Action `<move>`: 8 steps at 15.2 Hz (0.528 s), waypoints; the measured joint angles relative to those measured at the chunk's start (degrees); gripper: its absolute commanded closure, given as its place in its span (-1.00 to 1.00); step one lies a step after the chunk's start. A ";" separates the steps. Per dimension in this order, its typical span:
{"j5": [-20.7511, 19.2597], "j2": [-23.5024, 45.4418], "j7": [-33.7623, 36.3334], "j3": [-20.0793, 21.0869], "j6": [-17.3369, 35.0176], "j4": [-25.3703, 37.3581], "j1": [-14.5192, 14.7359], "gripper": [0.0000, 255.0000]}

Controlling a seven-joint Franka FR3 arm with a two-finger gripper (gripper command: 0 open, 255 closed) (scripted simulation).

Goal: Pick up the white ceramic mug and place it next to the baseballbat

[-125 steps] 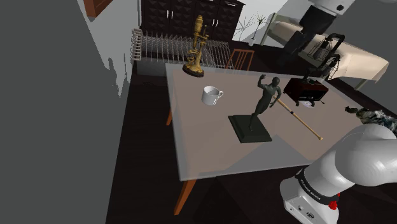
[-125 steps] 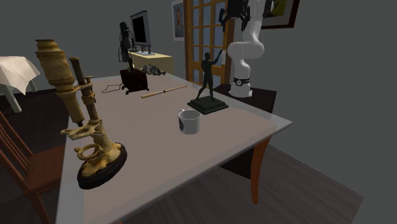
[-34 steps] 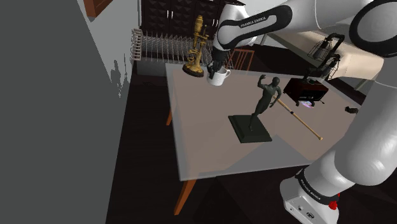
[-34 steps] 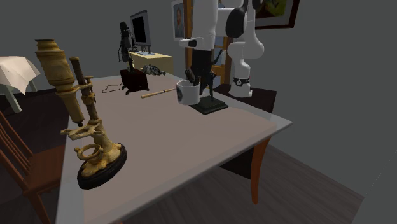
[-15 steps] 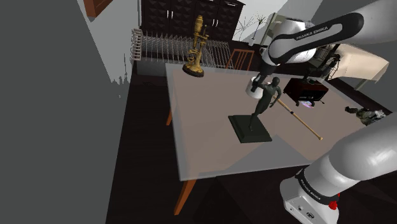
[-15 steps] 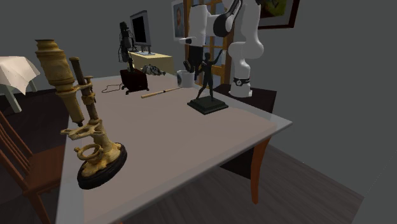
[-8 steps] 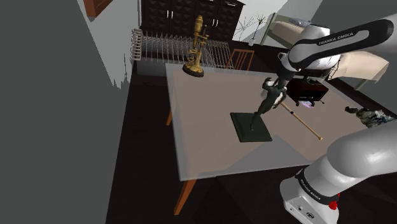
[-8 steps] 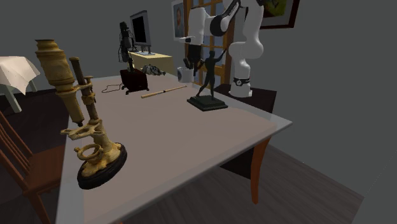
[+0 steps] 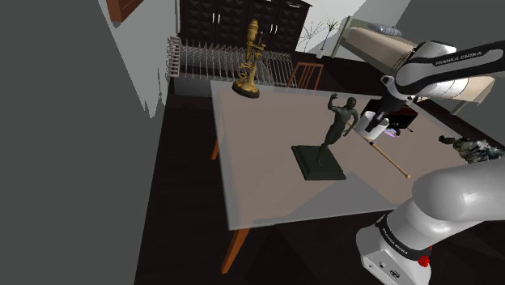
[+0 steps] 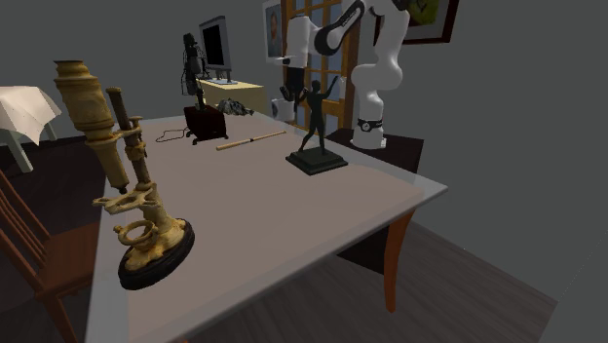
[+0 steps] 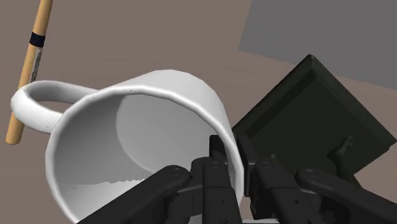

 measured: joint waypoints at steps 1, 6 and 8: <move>-0.76 -0.85 -1.27 -0.98 0.07 -0.84 -0.97 1.00; -3.97 -3.13 -8.50 -6.51 -1.17 -1.35 -5.46 1.00; -5.04 -3.62 -11.40 -8.67 -1.81 -0.94 -7.00 1.00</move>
